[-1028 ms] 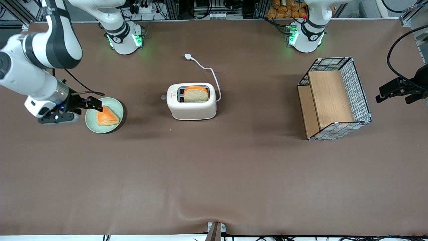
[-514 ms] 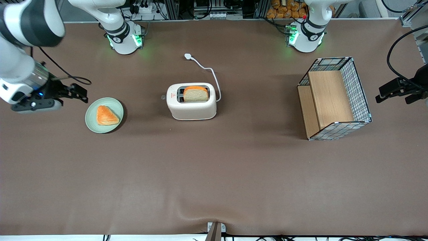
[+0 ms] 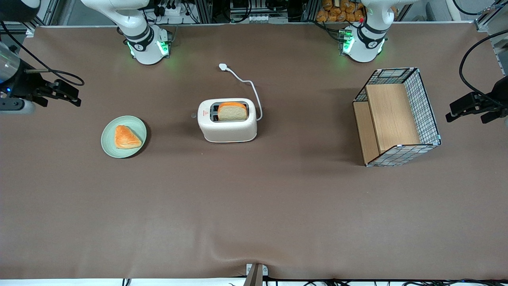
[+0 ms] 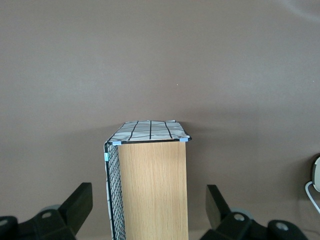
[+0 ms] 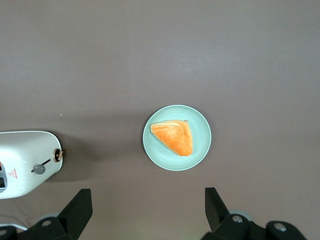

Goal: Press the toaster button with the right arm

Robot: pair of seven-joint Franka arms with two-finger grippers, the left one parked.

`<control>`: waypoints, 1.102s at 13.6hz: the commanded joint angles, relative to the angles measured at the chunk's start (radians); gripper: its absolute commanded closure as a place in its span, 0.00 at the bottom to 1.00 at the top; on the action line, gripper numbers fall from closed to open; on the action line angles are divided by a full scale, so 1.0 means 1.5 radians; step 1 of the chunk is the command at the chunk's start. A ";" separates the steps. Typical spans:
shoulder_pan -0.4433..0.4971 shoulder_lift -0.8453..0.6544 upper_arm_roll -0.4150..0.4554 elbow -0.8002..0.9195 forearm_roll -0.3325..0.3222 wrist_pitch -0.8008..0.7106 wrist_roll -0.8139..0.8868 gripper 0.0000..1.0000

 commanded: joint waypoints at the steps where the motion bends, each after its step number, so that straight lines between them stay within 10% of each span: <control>1: -0.010 0.006 0.009 0.044 -0.003 -0.018 0.016 0.00; 15: -0.015 0.055 0.009 0.141 0.023 -0.084 0.016 0.00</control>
